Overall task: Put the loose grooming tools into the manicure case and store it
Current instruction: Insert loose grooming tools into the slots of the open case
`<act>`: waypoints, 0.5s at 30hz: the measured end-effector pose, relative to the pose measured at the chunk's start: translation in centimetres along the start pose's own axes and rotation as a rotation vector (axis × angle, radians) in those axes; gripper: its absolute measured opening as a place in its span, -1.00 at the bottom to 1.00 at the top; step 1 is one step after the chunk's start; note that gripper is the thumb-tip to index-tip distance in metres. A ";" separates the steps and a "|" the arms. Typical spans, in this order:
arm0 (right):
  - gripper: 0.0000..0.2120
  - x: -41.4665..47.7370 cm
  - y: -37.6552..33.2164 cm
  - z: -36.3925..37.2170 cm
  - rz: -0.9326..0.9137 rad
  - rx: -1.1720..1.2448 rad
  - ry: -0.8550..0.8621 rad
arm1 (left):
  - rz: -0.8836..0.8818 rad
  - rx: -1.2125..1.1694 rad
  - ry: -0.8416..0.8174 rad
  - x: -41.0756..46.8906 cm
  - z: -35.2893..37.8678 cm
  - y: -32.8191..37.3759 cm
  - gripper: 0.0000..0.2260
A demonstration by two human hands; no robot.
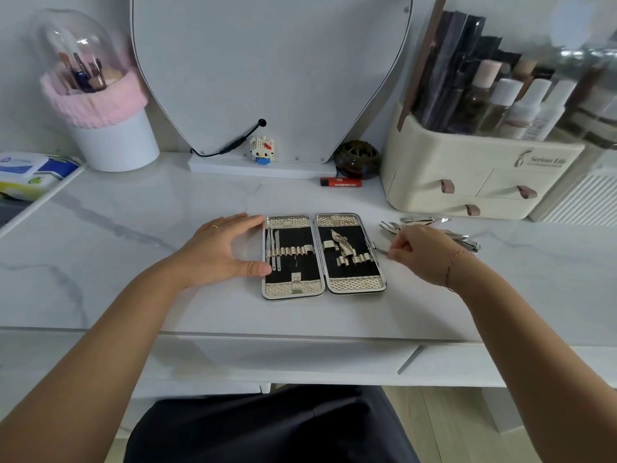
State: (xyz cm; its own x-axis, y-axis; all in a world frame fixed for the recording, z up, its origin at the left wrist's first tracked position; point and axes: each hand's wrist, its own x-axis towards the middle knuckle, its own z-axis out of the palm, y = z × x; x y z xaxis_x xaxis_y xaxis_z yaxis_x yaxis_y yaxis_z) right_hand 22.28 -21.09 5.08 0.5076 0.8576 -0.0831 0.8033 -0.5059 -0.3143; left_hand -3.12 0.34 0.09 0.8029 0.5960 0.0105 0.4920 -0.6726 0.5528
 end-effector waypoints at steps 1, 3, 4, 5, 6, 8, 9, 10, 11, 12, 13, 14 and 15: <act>-0.86 -0.1 0.1 0.1 -0.001 0.008 0.002 | 0.000 -0.001 -0.001 0.0 0.0 0.1 0.06; -0.88 -0.2 0.5 0.2 -0.013 0.041 0.022 | 0.007 0.000 -0.001 -0.1 0.0 0.2 0.06; -0.88 -0.2 0.8 0.1 -0.019 0.066 0.036 | 0.011 0.002 0.000 -0.1 0.0 0.2 0.06; -0.88 -0.2 1.1 -0.1 -0.022 0.102 0.050 | 0.013 0.003 0.000 -0.1 -0.1 0.2 0.06; -0.86 -0.1 1.5 -0.3 -0.025 0.149 0.066 | 0.014 0.003 0.000 -0.1 -0.1 0.3 0.06; -0.82 0.1 1.8 -0.5 -0.025 0.302 0.092 | 0.017 0.000 0.000 -0.1 -0.1 0.3 0.06; -0.83 0.2 1.8 -0.6 -0.025 0.414 0.096 | 0.019 0.000 0.000 -0.1 -0.1 0.3 0.07; -0.87 0.3 1.6 -0.6 -0.030 0.535 0.086 | 0.021 -0.001 0.000 -0.1 0.0 0.3 0.07; -0.89 0.4 1.1 -0.7 -0.045 0.644 0.063 | 0.020 -0.002 -0.001 -0.1 0.0 0.2 0.06; -0.81 0.6 0.5 -0.8 -0.070 0.734 0.032 | 0.016 -0.003 -0.002 -0.1 0.0 0.2 0.06; -0.69 0.9 -0.2 -0.7 -0.102 0.805 -0.010 | 0.009 -0.003 -0.005 -0.1 -0.1 0.2 0.06; -0.60 1.2 -1.2 -0.5 -0.136 0.855 -0.049 | 0.001 -0.001 -0.007 -0.1 -0.1 0.2 0.06; -0.57 1.6 -2.2 -0.3 -0.168 0.877 -0.080 | -0.004 0.000 -0.010 -0.2 -0.1 0.3 0.06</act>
State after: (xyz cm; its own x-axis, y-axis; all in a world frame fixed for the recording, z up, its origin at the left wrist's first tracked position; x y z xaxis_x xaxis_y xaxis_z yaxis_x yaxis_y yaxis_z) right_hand 21.39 -18.61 5.93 0.3552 0.9344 -0.0260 0.3217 -0.1483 -0.9352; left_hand -3.21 0.08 0.36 0.8043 0.5942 0.0003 0.4951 -0.6704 0.5528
